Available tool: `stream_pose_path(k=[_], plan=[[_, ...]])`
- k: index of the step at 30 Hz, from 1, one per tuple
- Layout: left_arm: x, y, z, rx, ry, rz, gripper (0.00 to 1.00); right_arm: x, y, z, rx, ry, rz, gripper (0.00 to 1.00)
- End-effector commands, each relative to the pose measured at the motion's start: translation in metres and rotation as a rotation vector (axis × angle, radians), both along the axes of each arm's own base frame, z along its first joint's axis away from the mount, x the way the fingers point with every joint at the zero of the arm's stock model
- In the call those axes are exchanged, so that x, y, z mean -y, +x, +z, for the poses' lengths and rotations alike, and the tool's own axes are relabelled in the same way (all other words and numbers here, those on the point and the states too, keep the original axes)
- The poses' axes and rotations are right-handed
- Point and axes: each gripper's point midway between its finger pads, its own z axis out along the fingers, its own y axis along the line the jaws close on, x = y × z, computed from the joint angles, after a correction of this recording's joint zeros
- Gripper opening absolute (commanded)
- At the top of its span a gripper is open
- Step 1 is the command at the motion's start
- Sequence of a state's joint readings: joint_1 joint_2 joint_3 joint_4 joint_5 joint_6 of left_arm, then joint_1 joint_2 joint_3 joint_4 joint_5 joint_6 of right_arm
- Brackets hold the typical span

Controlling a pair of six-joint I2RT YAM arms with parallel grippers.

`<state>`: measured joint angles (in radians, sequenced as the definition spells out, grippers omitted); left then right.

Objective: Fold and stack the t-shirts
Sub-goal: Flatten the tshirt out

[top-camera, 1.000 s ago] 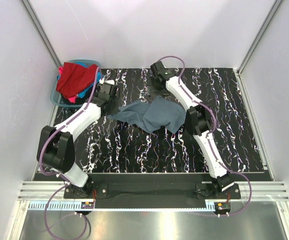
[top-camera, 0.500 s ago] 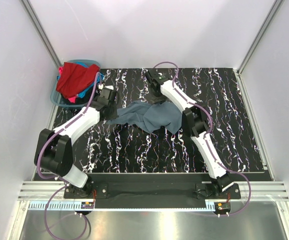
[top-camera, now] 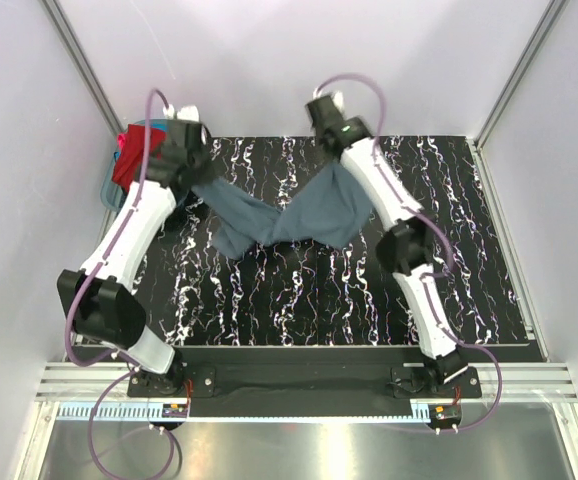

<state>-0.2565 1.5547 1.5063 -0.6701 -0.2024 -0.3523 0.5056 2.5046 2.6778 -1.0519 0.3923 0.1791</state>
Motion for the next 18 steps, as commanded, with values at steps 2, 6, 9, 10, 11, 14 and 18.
stream_pose_path(k=[2, 6, 9, 10, 11, 14, 18], plan=[[-0.004, 0.024, 0.085, 0.182, -0.002, -0.010, 0.00, 0.053, -0.007, 0.221, 0.492, 0.091, -0.087, 0.00], [-0.001, 0.030, 0.116, 0.239, -0.043, -0.041, 0.00, 0.084, -0.043, 0.259, 0.541, 0.067, -0.111, 0.00], [0.006, 0.020, 0.085, 0.162, -0.075, -0.064, 0.00, 0.109, -0.066, 0.228, 0.458, 0.008, -0.159, 0.00], [0.007, 0.013, 0.078, 0.145, -0.080, -0.067, 0.00, 0.114, -0.073, 0.214, 0.424, 0.013, -0.162, 0.00], [0.005, 0.004, 0.048, 0.075, -0.078, -0.057, 0.00, 0.122, -0.091, 0.181, 0.345, 0.025, -0.181, 0.00], [0.001, -0.019, 0.013, -0.002, -0.061, -0.045, 0.00, 0.130, -0.134, 0.083, 0.112, 0.119, -0.223, 0.00], [0.002, -0.067, -0.068, -0.191, 0.015, -0.083, 0.00, 0.141, -0.204, -0.011, -0.084, 0.200, -0.287, 0.00]])
